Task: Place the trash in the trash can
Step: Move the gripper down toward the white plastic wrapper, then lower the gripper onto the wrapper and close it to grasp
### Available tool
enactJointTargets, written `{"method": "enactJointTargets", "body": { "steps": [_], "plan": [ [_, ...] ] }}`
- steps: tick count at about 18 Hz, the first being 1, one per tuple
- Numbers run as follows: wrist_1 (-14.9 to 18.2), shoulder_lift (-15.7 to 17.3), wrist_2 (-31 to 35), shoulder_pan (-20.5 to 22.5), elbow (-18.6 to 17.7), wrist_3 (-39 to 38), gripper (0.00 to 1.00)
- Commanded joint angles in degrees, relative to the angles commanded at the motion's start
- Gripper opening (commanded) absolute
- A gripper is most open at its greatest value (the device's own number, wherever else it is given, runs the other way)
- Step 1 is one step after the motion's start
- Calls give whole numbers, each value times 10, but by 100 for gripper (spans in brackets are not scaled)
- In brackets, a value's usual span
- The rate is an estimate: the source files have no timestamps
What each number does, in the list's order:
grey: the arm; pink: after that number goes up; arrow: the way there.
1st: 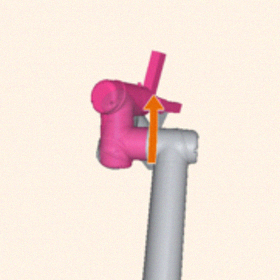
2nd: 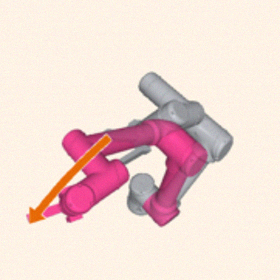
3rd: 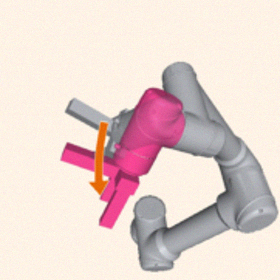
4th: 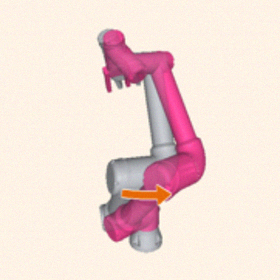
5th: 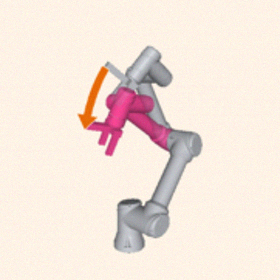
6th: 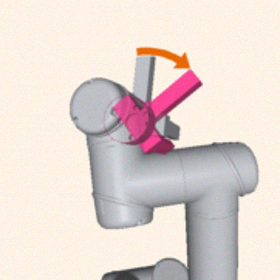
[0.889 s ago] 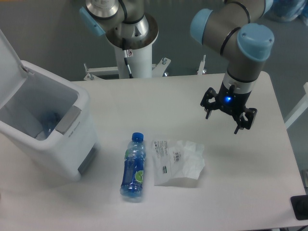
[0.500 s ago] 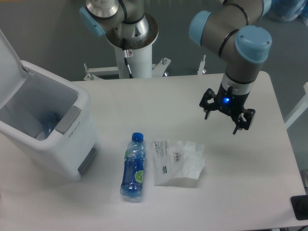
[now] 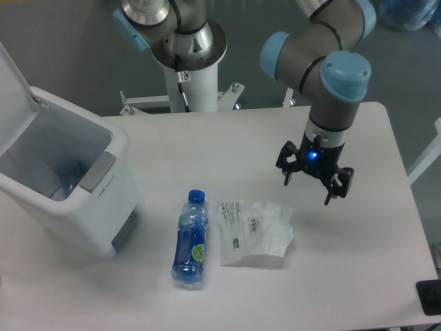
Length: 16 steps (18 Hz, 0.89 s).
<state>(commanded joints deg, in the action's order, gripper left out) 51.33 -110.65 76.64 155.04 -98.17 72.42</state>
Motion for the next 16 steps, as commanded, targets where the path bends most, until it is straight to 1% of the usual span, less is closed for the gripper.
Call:
{"method": "enactJointTargets", "body": {
  "steps": [1,2,4,5,7,9,11,13,16],
  "plan": [
    [0,-14,1,-10,6,0,100],
    [0,-21,6,-15,9,1,100],
    [-2,-28,11,-18,10,3,100],
    [-8,-32,15,-23,11,6,100],
    [-7,-44,22,-34,20,6,100],
    [-5,-65,21,-50,50,2,100],
    [-4,-84,22,-54,75,-1,100],
    [-4,-98,20,-60,92,-11,100],
    [0,-109,17,-62,105,-16,100]
  ]
}}
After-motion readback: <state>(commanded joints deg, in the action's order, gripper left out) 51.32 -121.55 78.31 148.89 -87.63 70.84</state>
